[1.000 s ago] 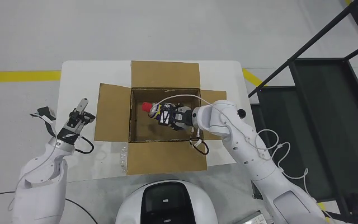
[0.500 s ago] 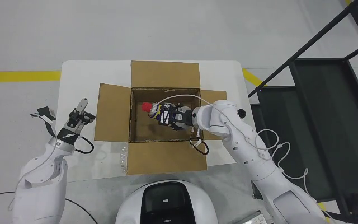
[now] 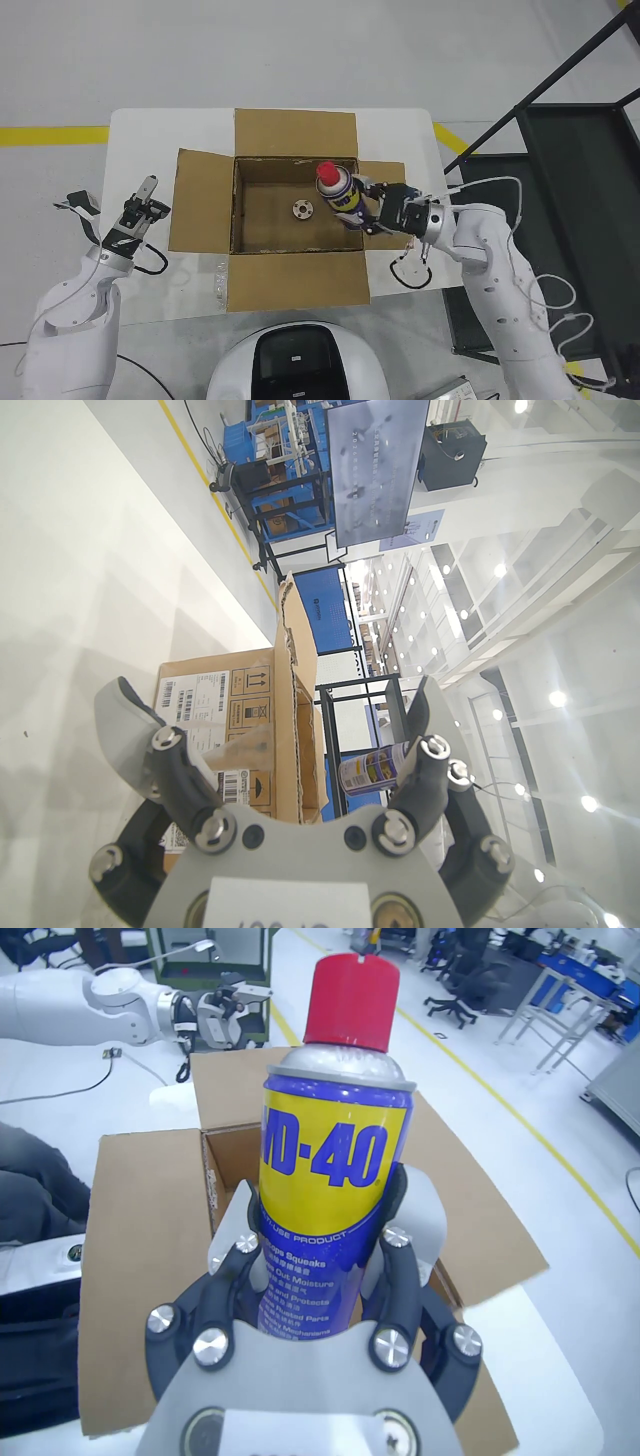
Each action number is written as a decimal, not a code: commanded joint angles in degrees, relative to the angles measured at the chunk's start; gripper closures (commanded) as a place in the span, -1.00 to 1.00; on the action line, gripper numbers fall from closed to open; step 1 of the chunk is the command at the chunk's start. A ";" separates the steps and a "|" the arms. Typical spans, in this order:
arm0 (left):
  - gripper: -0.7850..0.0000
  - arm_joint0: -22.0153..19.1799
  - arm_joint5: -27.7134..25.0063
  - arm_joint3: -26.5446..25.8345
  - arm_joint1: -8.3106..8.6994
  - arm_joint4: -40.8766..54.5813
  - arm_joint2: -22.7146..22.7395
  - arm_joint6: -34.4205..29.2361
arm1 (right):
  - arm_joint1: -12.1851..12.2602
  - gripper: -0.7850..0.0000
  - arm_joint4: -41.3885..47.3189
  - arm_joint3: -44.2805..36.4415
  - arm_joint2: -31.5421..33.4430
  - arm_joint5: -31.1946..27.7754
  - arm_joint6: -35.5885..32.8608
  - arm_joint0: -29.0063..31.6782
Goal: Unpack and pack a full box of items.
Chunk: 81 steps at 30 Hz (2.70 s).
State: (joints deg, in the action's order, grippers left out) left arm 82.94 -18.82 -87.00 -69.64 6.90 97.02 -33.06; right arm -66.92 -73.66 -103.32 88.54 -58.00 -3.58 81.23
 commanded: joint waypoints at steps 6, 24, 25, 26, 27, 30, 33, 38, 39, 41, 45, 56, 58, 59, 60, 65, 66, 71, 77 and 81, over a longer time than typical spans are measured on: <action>-1.00 0.00 0.00 0.00 0.00 0.00 0.00 0.00 | 1.81 1.00 -4.64 2.21 4.32 0.00 19.88 7.10; -1.00 0.00 0.00 0.00 0.00 0.00 0.00 0.00 | 1.94 1.00 -0.26 2.55 6.40 1.69 22.17 8.22; -1.00 0.00 0.00 0.00 0.00 0.00 0.00 0.00 | 2.07 1.00 0.26 3.00 7.47 1.16 23.37 8.90; -1.00 0.00 0.00 0.00 0.00 0.00 0.00 0.00 | 2.17 1.00 0.68 3.72 8.69 0.96 24.84 9.72; -1.00 0.00 0.00 0.00 0.00 0.00 0.00 0.00 | 2.27 1.00 0.80 4.36 9.89 0.75 26.60 10.57; -1.00 0.00 0.00 0.00 0.00 0.00 0.00 0.00 | 2.43 1.00 0.25 7.03 13.00 0.55 33.47 13.33; -1.00 0.00 0.00 0.00 0.00 0.00 0.00 0.00 | 2.45 1.00 -3.65 9.14 14.81 1.82 42.36 16.27; -1.00 0.00 0.00 0.00 0.00 0.00 0.00 0.00 | 2.39 1.00 -10.86 14.67 14.68 6.37 55.93 19.34; -1.00 0.00 0.00 0.00 0.00 0.00 0.00 0.00 | 2.39 1.00 -11.70 16.11 14.16 7.47 57.33 19.42; -1.00 0.00 0.00 0.00 0.00 0.00 0.00 0.00 | 2.47 1.00 -13.34 18.25 13.22 8.95 58.82 19.04; -1.00 0.00 0.00 0.00 0.00 0.00 0.00 0.00 | 2.60 1.00 -13.68 19.78 11.53 9.57 59.44 18.35; -1.00 0.00 0.00 0.00 0.00 0.00 0.00 0.00 | 2.62 1.00 -13.60 17.75 12.15 12.80 55.72 18.10; -1.00 0.00 0.00 0.00 0.00 0.00 0.00 0.00 | 2.54 1.00 -11.13 17.26 12.73 14.39 54.46 18.13; -1.00 0.00 0.00 0.00 0.00 0.00 0.00 0.00 | 2.49 1.00 -9.68 17.72 12.79 14.54 54.01 18.07; -1.00 0.00 0.00 0.00 0.00 0.00 0.00 0.00 | 2.48 1.00 -8.97 18.67 12.86 15.17 53.40 17.91; -1.00 0.00 0.00 0.00 0.00 0.00 0.00 0.00 | 2.31 1.00 -8.49 25.01 11.57 17.28 54.90 16.65; -1.00 0.00 0.00 0.00 0.00 0.00 0.00 0.00 | 2.25 1.00 -9.09 27.20 10.89 17.92 56.32 16.07; -1.00 0.00 0.00 0.00 0.00 0.00 0.00 0.00 | 1.93 1.00 -12.99 35.55 7.56 22.02 64.52 12.43; -1.00 0.00 0.00 0.00 0.00 0.00 0.00 0.00 | 1.21 1.00 -14.69 50.69 2.77 24.71 74.44 4.53; -1.00 0.00 0.00 0.00 0.00 0.00 0.00 0.00 | 0.78 1.00 -15.13 57.92 -0.23 25.87 75.74 0.02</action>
State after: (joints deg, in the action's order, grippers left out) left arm 82.94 -18.82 -87.00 -69.64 6.90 97.02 -33.06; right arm -66.06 -88.71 -46.98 89.13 -32.26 72.10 82.18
